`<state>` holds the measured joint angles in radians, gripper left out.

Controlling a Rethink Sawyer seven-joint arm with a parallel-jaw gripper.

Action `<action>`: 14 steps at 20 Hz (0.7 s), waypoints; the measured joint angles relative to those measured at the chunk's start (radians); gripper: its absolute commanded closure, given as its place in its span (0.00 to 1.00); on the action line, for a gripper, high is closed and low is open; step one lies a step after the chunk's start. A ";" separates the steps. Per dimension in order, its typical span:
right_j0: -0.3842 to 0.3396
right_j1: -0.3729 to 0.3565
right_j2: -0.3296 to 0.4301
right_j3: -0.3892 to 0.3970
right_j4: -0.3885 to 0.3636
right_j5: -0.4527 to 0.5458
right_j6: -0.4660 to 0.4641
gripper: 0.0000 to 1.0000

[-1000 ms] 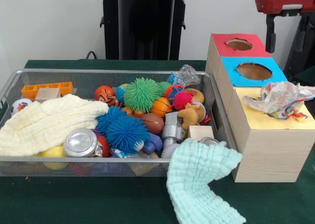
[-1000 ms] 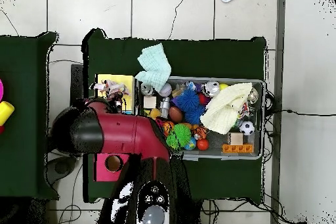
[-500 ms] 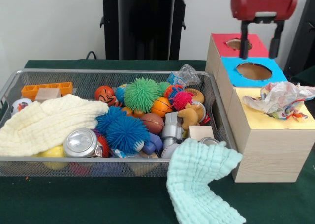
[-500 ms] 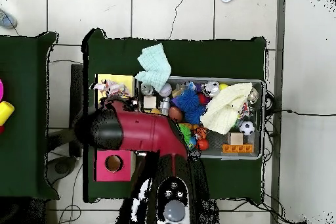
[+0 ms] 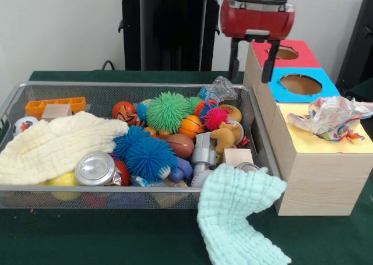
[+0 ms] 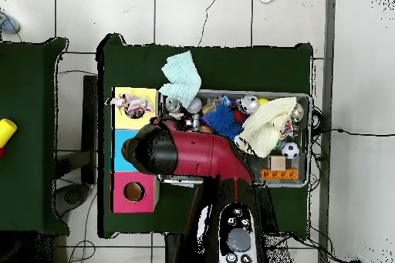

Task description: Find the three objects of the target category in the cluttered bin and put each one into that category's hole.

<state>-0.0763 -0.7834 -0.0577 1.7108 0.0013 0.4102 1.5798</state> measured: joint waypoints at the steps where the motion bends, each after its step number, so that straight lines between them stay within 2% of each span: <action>1: -0.011 0.000 0.000 0.000 -0.026 0.000 0.000 0.00; 8: -0.061 0.000 0.006 0.000 -0.118 0.000 0.000 0.00; 14: -0.139 0.012 0.017 0.000 -0.201 -0.005 0.000 0.00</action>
<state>-0.2156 -0.7715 -0.0407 1.7106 -0.1993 0.4053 1.5798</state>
